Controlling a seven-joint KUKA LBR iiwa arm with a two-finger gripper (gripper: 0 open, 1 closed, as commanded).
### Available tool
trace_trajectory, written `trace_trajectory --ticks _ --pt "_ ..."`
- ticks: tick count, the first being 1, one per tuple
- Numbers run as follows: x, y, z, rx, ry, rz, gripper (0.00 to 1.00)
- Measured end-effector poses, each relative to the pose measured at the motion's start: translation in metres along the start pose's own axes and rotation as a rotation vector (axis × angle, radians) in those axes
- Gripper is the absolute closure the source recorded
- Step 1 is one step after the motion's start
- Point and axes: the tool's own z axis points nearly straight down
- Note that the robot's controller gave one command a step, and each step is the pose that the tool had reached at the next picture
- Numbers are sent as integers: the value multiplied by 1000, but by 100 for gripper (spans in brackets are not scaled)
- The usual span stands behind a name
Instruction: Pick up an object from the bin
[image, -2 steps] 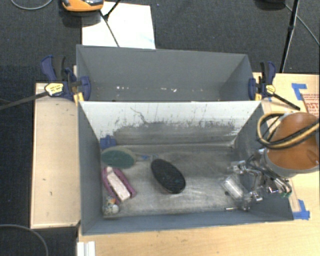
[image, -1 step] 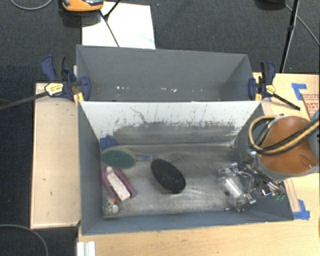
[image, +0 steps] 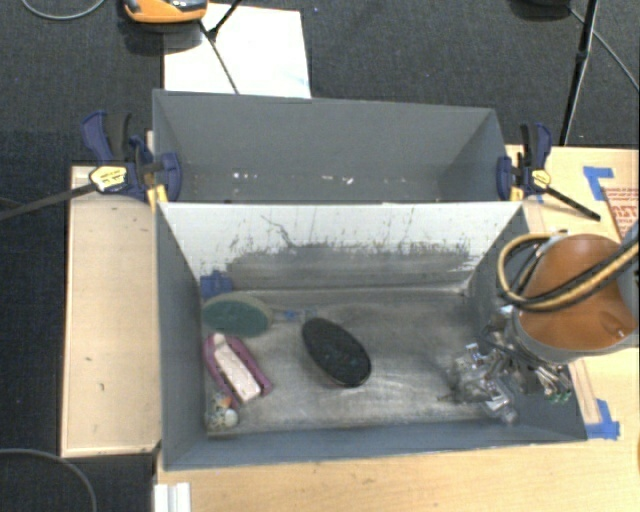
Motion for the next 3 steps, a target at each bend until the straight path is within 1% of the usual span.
trace_trajectory --ticks 1,2,3 --pt "-3 0 -1 3 -13 0 0" --pt "-2 -24 0 -6 -12 -284 0" --pt "2 -28 1 -1 -1 -284 100"
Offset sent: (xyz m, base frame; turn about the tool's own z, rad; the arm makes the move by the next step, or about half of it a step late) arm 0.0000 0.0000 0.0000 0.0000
